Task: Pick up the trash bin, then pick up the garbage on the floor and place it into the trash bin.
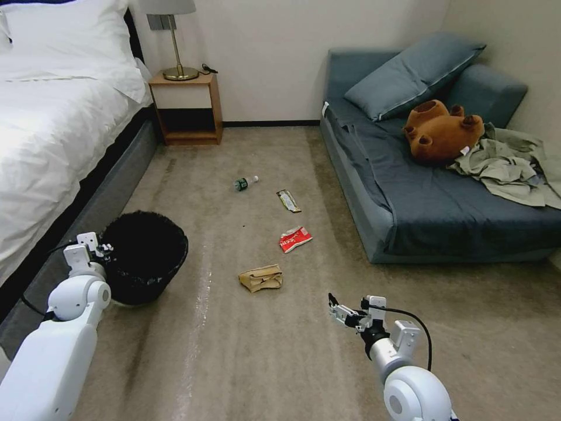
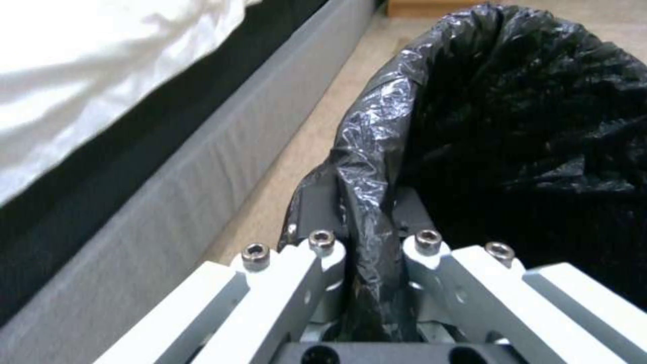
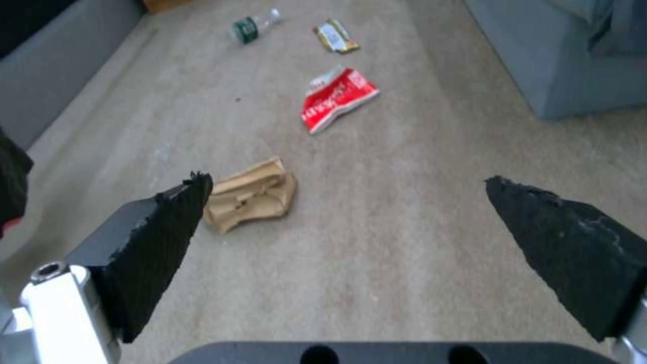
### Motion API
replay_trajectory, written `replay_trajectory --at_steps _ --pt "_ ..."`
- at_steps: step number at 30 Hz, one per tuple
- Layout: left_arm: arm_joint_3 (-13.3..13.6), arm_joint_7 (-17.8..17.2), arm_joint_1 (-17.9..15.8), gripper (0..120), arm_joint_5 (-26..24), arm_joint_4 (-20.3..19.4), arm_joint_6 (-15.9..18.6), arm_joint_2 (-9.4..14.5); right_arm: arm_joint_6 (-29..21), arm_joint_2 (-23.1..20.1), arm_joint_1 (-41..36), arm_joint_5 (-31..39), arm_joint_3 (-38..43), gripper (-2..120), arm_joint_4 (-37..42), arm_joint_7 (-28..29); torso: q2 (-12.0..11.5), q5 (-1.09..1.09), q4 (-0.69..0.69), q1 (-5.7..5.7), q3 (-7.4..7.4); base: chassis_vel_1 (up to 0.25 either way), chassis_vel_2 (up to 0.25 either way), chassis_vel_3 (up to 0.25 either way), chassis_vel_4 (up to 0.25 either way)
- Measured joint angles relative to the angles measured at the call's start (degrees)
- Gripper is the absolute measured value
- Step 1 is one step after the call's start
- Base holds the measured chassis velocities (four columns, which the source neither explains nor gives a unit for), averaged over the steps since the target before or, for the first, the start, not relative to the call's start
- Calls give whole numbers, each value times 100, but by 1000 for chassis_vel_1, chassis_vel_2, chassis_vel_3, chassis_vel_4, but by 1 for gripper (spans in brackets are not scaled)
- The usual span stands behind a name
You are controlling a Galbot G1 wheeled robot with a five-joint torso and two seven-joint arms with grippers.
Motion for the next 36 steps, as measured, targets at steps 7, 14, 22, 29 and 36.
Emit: replay_trajectory --at_steps 7,14,22,29,36 --pt "2 57 83 4 132 -385 -7 125 29 -150 155 44 31 100 0 -107 0 0 0 0 0 0 0 0 0" --pt "20 84 143 4 424 -634 -25 247 63 -308 371 75 94 100 -102 -246 0 1 0 0 0 0 0 0 0" --pt "45 49 208 4 660 -702 -47 263 104 -360 392 131 131 100 -161 -328 0 1 0 0 0 0 0 0 0" --pt "34 122 259 4 1006 -695 -219 316 144 -375 378 131 149 100 -195 -378 0 1 0 0 0 0 0 0 0" --pt "17 218 269 4 1430 -638 -445 388 180 -341 328 102 155 100 -199 -401 0 1 0 0 -1 0 0 0 0"
